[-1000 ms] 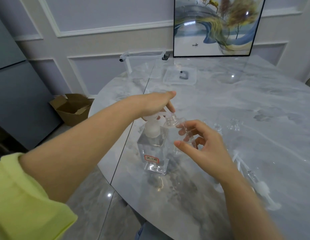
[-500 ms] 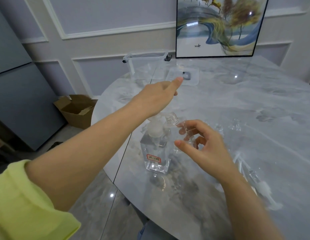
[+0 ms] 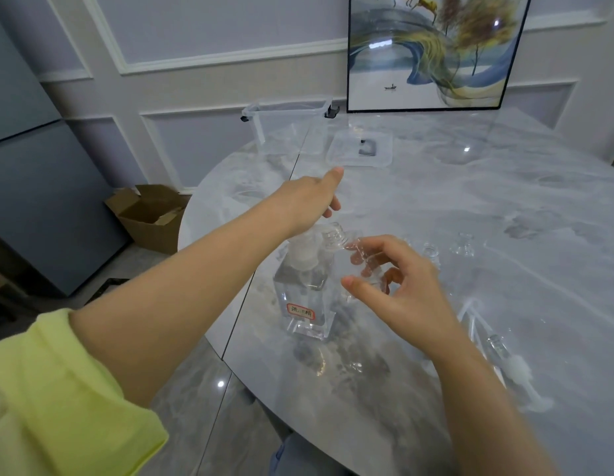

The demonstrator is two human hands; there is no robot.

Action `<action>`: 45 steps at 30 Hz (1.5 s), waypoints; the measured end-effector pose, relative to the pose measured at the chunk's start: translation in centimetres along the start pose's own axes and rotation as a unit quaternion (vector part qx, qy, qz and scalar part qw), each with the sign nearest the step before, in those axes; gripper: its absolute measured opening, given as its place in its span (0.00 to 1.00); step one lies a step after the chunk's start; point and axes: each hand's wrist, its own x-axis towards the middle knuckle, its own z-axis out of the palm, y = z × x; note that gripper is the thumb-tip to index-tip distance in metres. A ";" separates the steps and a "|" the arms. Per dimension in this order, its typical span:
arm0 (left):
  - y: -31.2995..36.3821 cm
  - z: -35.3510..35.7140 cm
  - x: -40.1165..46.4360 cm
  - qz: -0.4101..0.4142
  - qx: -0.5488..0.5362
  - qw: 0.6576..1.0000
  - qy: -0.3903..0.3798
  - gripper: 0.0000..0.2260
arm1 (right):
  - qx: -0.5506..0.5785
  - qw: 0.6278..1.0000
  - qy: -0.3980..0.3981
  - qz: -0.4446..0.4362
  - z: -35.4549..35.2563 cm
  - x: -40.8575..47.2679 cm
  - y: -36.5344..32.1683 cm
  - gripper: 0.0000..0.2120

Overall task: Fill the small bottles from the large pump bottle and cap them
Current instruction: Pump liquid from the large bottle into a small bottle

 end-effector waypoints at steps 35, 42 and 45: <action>0.5 -0.2 0.2 0.005 0.027 0.998 -0.053 0.29 | -0.010 1.000 0.011 0.020 0.0 -0.1 0.0 0.17; 0.6 -0.1 0.3 0.004 0.040 0.996 -0.075 0.29 | -0.010 1.000 0.009 0.024 0.0 -0.1 0.0 0.16; 0.6 0.0 0.5 0.003 0.020 0.997 -0.080 0.29 | -0.009 1.000 0.011 0.017 0.0 0.0 0.0 0.16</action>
